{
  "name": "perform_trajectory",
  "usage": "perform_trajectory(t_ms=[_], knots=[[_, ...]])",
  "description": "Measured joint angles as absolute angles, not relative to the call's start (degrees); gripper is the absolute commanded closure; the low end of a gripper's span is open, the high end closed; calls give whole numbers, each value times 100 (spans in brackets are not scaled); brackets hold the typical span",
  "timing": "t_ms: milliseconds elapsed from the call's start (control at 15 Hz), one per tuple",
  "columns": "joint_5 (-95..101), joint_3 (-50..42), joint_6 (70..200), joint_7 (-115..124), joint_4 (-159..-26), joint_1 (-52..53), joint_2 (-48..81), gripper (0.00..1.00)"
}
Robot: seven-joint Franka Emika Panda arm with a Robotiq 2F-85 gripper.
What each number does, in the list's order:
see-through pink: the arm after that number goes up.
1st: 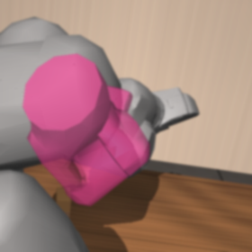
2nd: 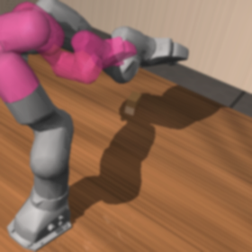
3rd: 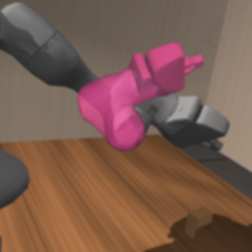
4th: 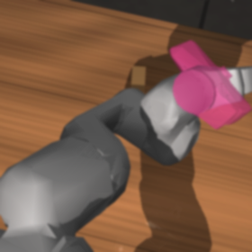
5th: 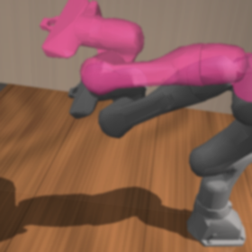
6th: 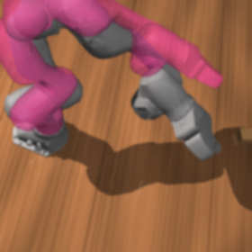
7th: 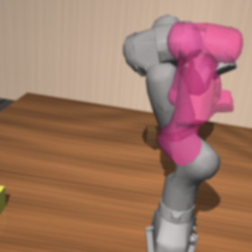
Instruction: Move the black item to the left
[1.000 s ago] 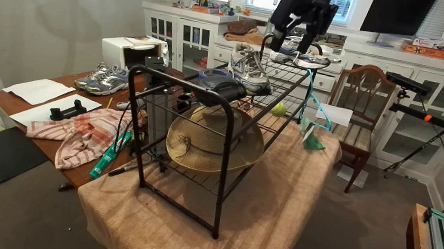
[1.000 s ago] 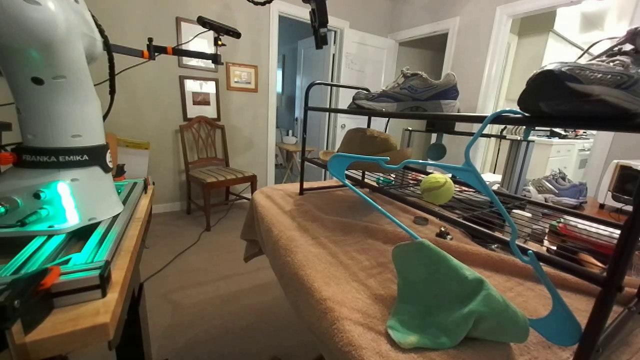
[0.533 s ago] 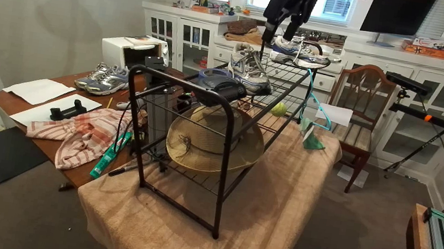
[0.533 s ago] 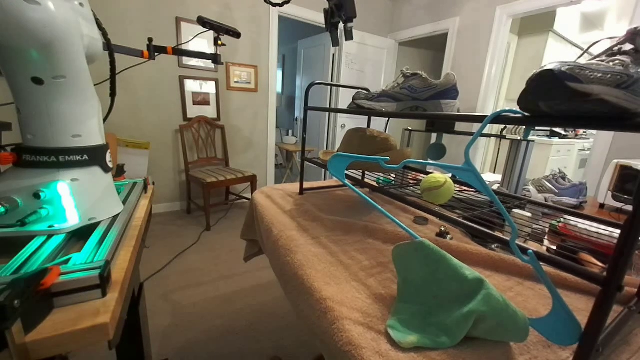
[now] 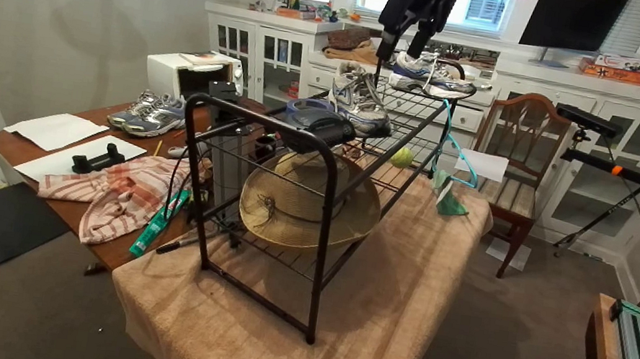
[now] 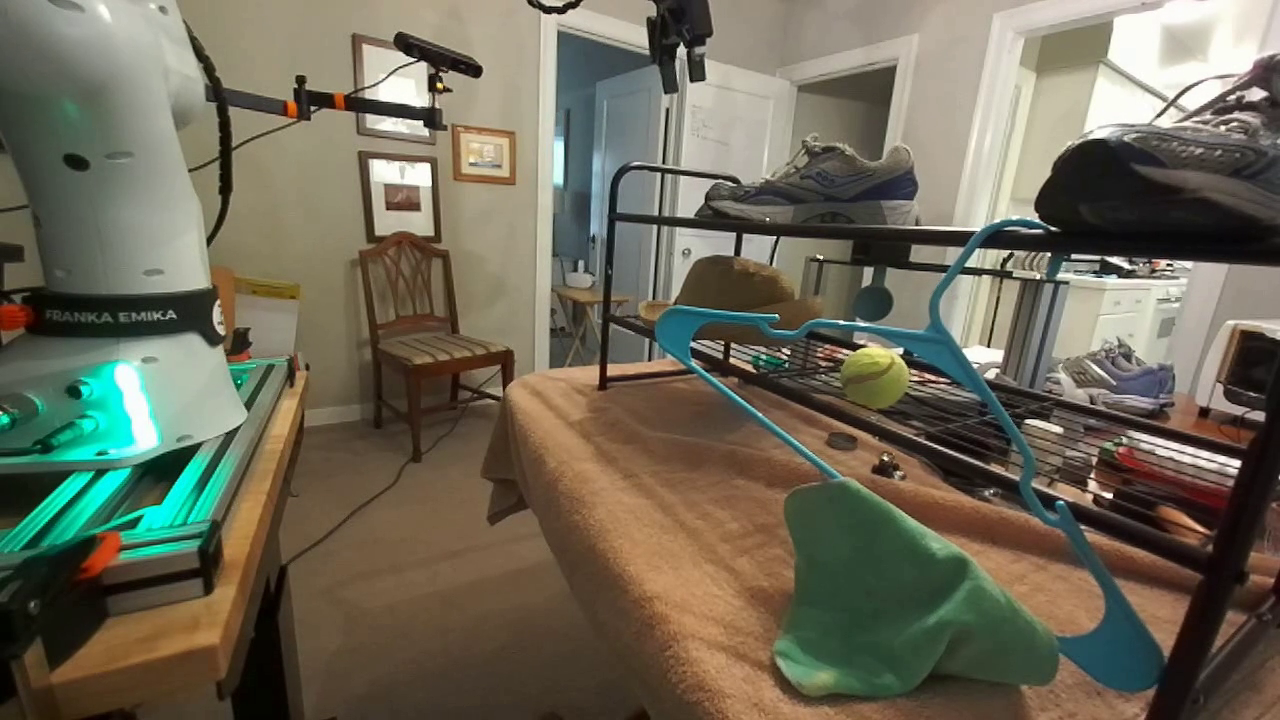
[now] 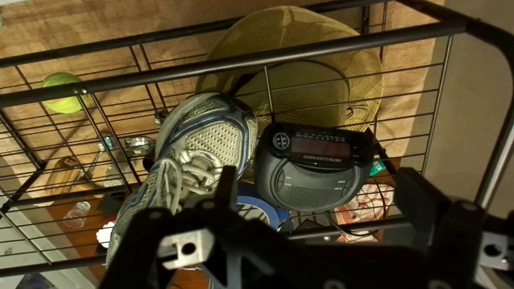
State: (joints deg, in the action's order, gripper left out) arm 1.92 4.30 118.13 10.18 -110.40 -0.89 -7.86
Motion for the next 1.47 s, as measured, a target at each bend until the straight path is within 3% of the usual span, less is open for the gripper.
perform_trajectory(t_ms=[267, 333, 400, 1000, 1067, 1467], knots=[[194, 419, 11811, 1018, -10477, -85, -502, 0], [194, 400, 11810, 1018, -10258, -86, -358, 8], [201, 372, 11810, 1018, -10049, -90, -194, 25], [184, 41, 11790, 1346, -8626, -89, 1314, 96], [183, 38, 11790, 1470, -8540, -77, 1426, 100], [509, -196, 11803, 2835, -8343, 217, 1930, 100]])
